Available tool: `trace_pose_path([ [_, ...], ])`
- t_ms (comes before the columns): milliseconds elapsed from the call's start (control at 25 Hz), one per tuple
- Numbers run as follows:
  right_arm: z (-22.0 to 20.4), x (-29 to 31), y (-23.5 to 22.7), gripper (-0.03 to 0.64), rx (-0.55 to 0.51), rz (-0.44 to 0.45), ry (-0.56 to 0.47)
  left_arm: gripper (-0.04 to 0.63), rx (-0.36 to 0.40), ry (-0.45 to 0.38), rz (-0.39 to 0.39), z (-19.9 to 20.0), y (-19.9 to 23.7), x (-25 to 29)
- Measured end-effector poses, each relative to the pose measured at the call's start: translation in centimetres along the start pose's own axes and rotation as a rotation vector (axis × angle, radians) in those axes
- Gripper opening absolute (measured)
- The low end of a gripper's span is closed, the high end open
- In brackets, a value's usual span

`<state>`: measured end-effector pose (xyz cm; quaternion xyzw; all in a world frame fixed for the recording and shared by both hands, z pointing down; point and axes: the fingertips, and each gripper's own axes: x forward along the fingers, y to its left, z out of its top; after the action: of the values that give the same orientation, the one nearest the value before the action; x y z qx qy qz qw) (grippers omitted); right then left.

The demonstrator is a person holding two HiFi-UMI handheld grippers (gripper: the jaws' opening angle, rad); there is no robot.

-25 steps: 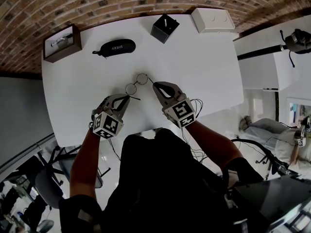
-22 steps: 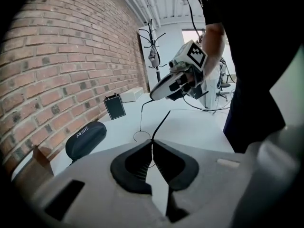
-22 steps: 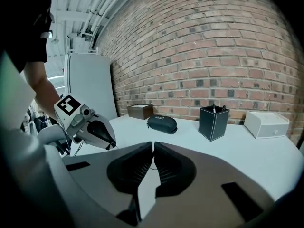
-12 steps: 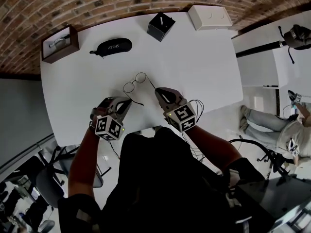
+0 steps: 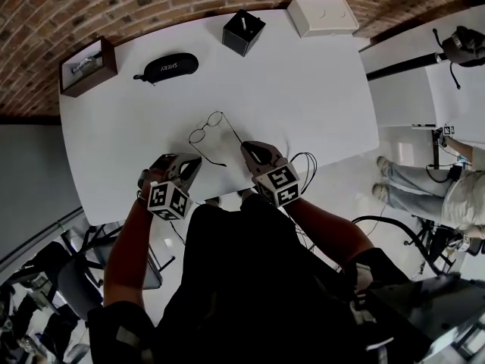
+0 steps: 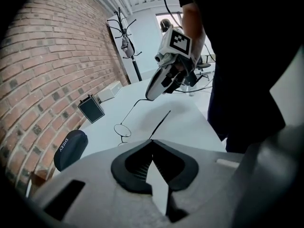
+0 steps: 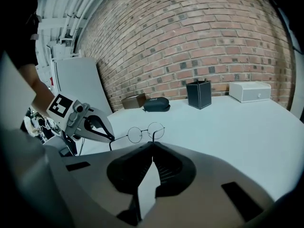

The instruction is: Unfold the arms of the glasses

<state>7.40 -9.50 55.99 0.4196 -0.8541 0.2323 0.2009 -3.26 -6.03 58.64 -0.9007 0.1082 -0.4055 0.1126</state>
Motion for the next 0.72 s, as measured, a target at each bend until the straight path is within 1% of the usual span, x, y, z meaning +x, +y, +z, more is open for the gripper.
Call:
trace_pose_path([
  [200, -2.0, 0.0, -0.4, 0.017, 0.047, -0.015, 0.022, 0.011, -0.038, -0.019, -0.002, 1.8, -1.0, 0.1],
  [360, -4.3, 0.3, -0.3, 0.017, 0.109, -0.031, 0.077, 0.012, -0.074, 0.006, 0.004, 2.1, -1.8, 0.9],
  [600, -6.1, 0.7, 1.0, 0.015, 0.132, -0.019, 0.128, 0.012, -0.142, 0.045, -0.007, 2.0, -3.1, 2.3],
  [720, -6.4, 0.9, 1.5, 0.015, 0.105, -0.010, 0.139, 0.012, -0.179, 0.062, 0.009, 1.8, -2.8, 2.7],
])
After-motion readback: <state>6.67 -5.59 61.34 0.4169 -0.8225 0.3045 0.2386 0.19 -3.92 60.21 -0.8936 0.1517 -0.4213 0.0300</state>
